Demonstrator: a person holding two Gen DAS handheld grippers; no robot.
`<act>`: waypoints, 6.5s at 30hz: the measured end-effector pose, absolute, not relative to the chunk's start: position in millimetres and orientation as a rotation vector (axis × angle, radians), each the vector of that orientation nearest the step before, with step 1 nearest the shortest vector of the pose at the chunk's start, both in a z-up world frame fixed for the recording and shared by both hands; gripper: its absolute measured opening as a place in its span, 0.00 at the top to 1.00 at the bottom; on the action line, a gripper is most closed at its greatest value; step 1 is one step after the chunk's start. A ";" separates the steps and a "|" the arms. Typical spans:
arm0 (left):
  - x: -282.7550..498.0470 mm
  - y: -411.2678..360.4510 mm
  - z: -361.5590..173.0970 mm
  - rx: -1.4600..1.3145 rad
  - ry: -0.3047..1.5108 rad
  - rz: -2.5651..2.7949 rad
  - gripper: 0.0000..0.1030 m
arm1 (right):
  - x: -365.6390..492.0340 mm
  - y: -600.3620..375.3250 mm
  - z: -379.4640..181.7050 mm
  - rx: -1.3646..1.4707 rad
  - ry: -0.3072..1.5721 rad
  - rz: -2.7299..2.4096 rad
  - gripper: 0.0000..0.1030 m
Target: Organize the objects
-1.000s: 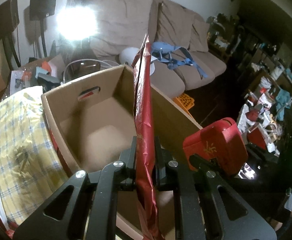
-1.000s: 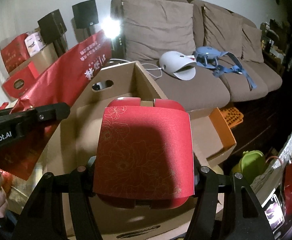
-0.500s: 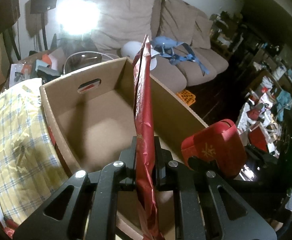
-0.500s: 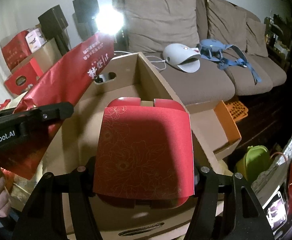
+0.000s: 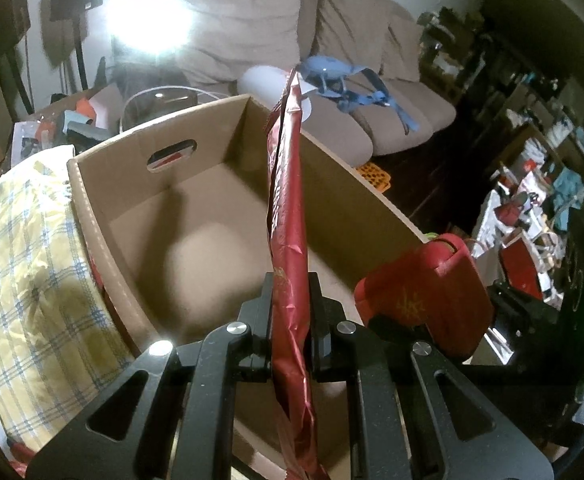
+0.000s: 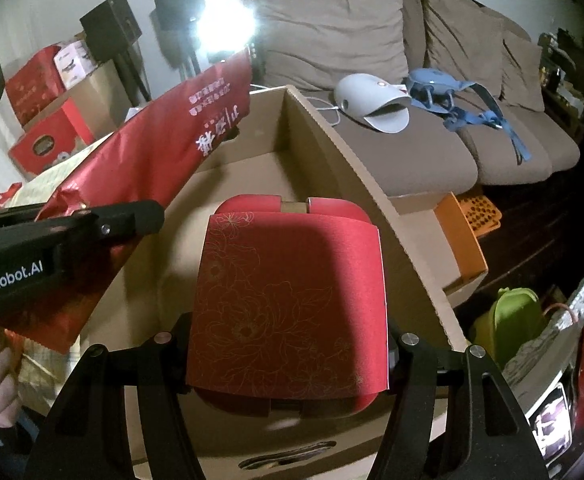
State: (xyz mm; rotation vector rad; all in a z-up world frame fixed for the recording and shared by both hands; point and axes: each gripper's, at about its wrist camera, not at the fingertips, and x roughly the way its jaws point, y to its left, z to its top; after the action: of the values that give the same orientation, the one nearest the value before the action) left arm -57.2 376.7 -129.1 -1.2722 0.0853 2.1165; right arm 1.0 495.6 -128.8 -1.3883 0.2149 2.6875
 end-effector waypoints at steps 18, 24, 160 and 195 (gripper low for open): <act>-61.4 371.6 -128.2 -1.291 0.151 2.126 0.89 | -7.2 475.4 -147.6 -1.507 0.167 2.726 0.37; -62.9 369.2 -126.1 -1.285 0.168 2.126 0.89 | -8.9 473.6 -158.6 -1.532 0.048 2.628 0.37; -29.4 353.0 -191.3 -1.502 -0.463 2.128 0.89 | -11.6 491.1 -199.4 -1.713 0.017 2.508 0.37; -12.8 363.9 -174.2 -1.433 -0.298 2.177 0.88 | -17.2 492.9 -203.7 -1.737 0.013 2.496 0.37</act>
State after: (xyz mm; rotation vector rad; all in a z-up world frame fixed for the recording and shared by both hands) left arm -12.8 363.9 -174.2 -1.4331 -0.2983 2.1769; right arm -17.2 492.9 -203.7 -1.7368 0.0132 2.4965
